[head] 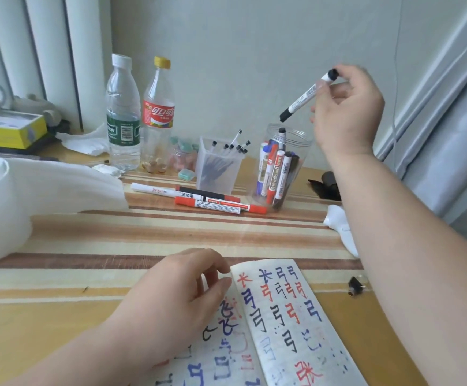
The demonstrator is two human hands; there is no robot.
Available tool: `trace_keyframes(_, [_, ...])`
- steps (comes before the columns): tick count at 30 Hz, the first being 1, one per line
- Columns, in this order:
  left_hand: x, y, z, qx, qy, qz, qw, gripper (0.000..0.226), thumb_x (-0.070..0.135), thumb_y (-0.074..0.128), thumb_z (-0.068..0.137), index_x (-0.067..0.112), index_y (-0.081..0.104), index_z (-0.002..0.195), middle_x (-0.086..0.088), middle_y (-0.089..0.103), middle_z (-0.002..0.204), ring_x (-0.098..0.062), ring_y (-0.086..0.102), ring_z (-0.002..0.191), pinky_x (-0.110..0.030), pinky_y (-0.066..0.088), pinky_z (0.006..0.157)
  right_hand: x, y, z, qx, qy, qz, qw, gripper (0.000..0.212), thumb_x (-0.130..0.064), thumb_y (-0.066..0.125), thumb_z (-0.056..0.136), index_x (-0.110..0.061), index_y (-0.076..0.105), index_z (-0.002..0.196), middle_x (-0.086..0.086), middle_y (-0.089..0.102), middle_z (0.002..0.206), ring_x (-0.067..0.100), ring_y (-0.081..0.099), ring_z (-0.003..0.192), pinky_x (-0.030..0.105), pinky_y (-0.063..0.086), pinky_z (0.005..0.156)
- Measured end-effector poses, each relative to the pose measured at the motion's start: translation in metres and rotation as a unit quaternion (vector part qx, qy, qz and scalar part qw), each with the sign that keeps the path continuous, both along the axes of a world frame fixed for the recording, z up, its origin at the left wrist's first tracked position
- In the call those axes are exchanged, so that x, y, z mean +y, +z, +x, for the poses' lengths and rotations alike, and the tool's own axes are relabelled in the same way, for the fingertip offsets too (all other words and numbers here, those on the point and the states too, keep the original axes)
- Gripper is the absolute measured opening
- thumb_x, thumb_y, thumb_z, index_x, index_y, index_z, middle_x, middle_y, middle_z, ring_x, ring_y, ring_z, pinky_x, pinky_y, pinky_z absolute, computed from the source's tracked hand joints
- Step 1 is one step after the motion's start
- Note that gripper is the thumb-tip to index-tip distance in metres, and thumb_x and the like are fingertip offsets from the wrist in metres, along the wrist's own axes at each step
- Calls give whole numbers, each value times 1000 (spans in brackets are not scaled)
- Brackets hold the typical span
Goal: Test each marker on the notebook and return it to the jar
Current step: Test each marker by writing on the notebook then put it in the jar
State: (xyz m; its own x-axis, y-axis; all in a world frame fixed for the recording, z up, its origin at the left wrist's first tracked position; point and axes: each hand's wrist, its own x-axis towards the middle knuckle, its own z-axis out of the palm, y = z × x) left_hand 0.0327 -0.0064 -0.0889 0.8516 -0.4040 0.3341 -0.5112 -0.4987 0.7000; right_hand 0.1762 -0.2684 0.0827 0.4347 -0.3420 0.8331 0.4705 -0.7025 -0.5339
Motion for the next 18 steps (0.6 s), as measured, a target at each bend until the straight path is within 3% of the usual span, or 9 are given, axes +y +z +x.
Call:
trace_keyframes(4, [0, 0, 1, -1, 1, 8, 1000, 10, 51, 57, 91, 53, 54, 99, 34, 60, 100, -1, 61, 84, -19, 46, 63, -7, 8, 2, -31, -62, -19, 997, 15, -27, 62, 86, -27, 69, 99, -16, 63, 66, 3, 65, 63, 24, 55, 68])
trace_keyframes(6, [0, 0, 0, -2, -2, 12, 1000, 10, 47, 61, 93, 51, 55, 99, 33, 60, 100, -1, 61, 83, -20, 47, 64, -8, 7, 3, 22, -103, -56, 993, 21, -26, 59, 87, -21, 71, 104, -16, 61, 65, 5, 63, 67, 25, 52, 70])
trace_keyframes(8, [0, 2, 0, -2, -6, 16, 1000, 10, 47, 61, 93, 51, 55, 100, 33, 60, 101, -1, 62, 83, -22, 49, 65, -9, -1, 5, 132, -145, -96, 976, 26, -28, 56, 91, -22, 72, 110, -9, 71, 83, 19, 69, 86, 30, 55, 78])
trace_keyframes(9, [0, 2, 0, -2, -6, 17, 1000, 10, 47, 60, 93, 51, 55, 100, 33, 60, 101, -1, 62, 83, -22, 49, 65, -10, -6, 6, 190, -158, -108, 963, 30, -30, 56, 93, -22, 72, 117, -4, 75, 102, 23, 69, 100, 32, 55, 87])
trace_keyframes(11, [0, 3, -1, -3, -3, 16, 1000, 8, 46, 60, 92, 49, 56, 99, 33, 61, 100, -1, 62, 82, -21, 48, 65, -11, -15, 6, 275, -154, -100, 944, 41, -32, 58, 95, -22, 66, 134, 2, 66, 136, 26, 62, 124, 35, 50, 104])
trace_keyframes(12, [0, 4, -1, -3, 0, 18, 1000, 6, 46, 60, 92, 48, 58, 97, 33, 61, 99, -1, 62, 82, -19, 47, 64, -11, -19, 5, 291, -151, -94, 940, 44, -32, 59, 95, -22, 62, 139, 2, 62, 142, 26, 59, 129, 36, 47, 108])
trace_keyframes(14, [-1, 5, -2, 1, 4, 19, 1000, 3, 46, 60, 91, 47, 60, 93, 34, 60, 98, -1, 61, 82, -16, 45, 63, -12, -25, 3, 287, -151, -85, 942, 44, -30, 60, 95, -23, 62, 138, 2, 65, 136, 26, 62, 123, 35, 49, 104])
trace_keyframes(18, [-2, 7, -2, 11, 6, 24, 1000, 2, 45, 60, 92, 44, 61, 90, 34, 59, 100, -1, 60, 84, -17, 46, 63, 0, -43, -16, 227, -138, -109, 958, 29, -26, 61, 92, -21, 70, 119, -3, 68, 107, 21, 65, 101, 28, 47, 84])
